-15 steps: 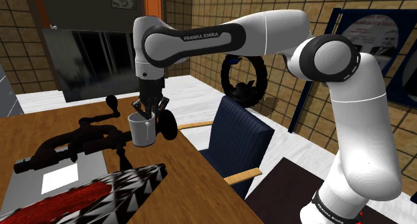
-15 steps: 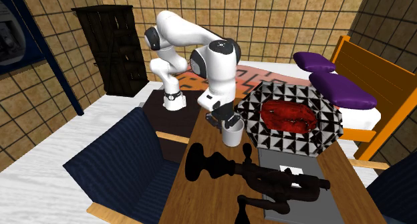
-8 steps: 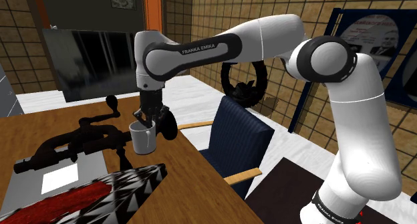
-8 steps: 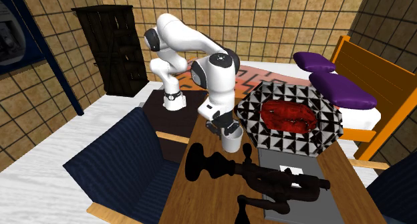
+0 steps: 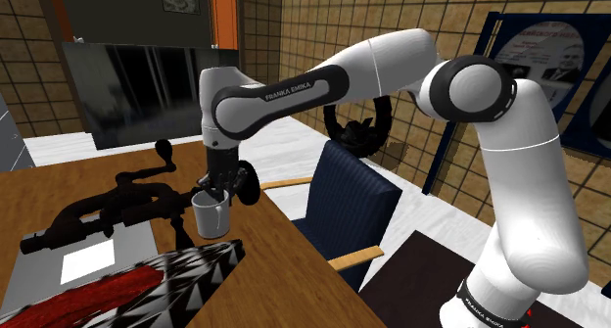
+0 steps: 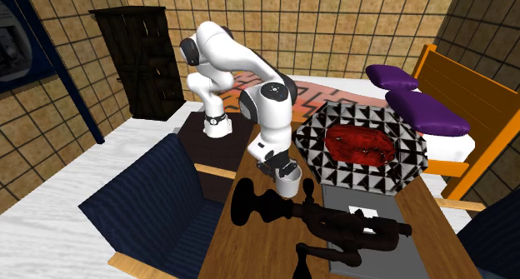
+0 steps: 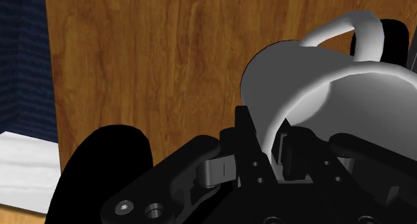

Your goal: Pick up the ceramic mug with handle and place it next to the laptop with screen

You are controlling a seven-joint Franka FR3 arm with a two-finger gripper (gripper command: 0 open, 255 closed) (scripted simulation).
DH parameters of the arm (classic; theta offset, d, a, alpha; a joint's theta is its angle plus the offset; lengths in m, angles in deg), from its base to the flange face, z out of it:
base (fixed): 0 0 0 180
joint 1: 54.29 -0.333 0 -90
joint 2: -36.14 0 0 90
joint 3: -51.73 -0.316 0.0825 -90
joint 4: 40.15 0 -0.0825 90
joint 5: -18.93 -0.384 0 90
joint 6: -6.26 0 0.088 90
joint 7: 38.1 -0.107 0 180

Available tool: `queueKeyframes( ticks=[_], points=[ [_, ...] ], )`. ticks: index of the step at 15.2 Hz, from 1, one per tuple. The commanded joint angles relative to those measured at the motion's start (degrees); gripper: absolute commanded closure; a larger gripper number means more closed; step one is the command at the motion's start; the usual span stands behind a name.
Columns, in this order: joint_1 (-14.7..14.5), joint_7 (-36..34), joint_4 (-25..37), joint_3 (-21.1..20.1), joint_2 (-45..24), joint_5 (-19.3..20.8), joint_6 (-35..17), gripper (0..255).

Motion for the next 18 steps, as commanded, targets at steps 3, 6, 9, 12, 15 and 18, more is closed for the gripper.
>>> queueKeyframes(
  ticks=[3,6,9,12,15,18],
  points=[
    [-0.1,0.0,-0.9,0.2,-0.9,0.3,-1.8,255],
    [-0.1,0.0,-0.9,0.2,-0.9,0.3,-1.8,255],
    [-0.1,0.0,-0.9,0.2,-0.9,0.3,-1.8,255],
    [-0.1,0.0,-0.9,0.2,-0.9,0.3,-1.8,0],
    [-0.1,0.0,-0.9,0.2,-0.9,0.3,-1.8,0],
    [0.1,0.4,2.8,-0.1,0.5,-0.3,3.3,0]
  ],
)
